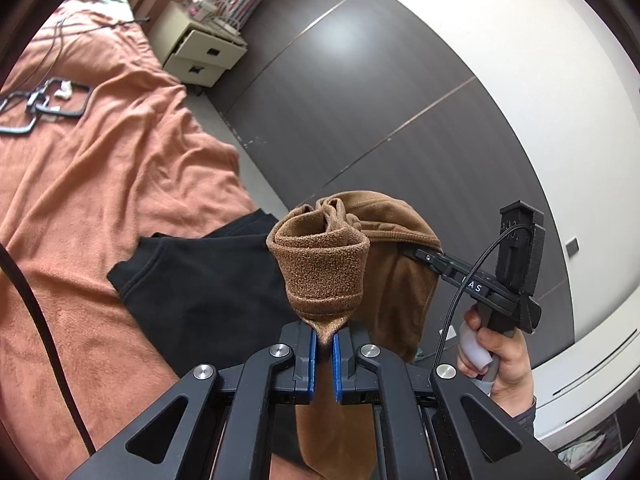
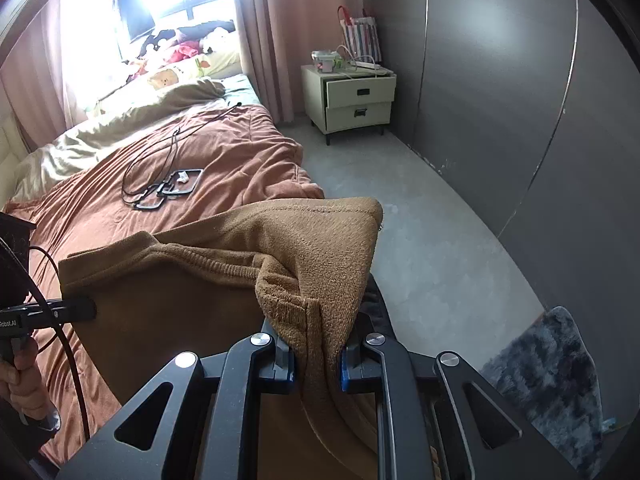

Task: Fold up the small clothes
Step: 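Lift the folded shirt with both tools and carry it toward the black garment, then lay the folded shirt onto the black garment and open both tools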

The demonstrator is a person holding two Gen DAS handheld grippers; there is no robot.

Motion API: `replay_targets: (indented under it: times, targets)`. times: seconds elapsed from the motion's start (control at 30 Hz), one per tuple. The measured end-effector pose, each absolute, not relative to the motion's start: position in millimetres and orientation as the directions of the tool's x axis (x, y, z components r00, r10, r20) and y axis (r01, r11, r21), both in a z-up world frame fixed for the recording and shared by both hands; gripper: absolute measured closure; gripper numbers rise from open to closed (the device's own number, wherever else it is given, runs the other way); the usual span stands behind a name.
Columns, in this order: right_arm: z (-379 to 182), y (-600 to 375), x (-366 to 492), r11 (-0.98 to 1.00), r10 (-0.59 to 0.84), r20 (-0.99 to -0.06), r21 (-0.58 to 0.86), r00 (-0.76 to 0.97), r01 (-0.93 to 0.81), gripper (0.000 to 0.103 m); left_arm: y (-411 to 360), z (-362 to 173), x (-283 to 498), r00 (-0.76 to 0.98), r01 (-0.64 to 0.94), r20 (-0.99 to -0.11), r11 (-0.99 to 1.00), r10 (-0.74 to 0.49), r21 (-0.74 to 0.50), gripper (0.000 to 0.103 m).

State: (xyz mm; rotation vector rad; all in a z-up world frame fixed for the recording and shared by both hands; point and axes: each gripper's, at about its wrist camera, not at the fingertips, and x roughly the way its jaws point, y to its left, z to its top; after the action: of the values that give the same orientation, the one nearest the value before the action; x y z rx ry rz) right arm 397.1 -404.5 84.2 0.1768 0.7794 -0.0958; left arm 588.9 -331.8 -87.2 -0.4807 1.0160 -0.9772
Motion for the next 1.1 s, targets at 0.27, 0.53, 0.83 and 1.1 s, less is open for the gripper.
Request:
replay_targets:
  times: [0.27, 0.53, 0.83, 1.1]
  targets:
    - [44, -410, 442, 0.973, -0.008, -0.73, 0.153, 0.683, 0.175, 0.088, -311, -141, 625, 0.221, 0.342, -0.584, 0.622, -0.781, -0.704, 0.094]
    - [30, -427, 442, 0.954, -0.089, -0.76, 0.121, 0.644, 0.274, 0.066, -293, -176, 631, 0.237, 0.239, -0.694, 0.733, -0.68, -0.636, 0.042]
    - [21, -424, 447, 0.964, -0.054, -0.803, 0.113, 0.593, 0.242, 0.085, -304, -185, 646, 0.255, 0.264, -0.749, 0.789, -0.612, -0.555, 0.042]
    - [-14, -451, 506, 0.933, -0.067, -0.855, 0.129, 0.514, 0.336, 0.092, -311, -216, 664, 0.248, 0.224, -0.782, 0.819, -0.572, -0.528, 0.042]
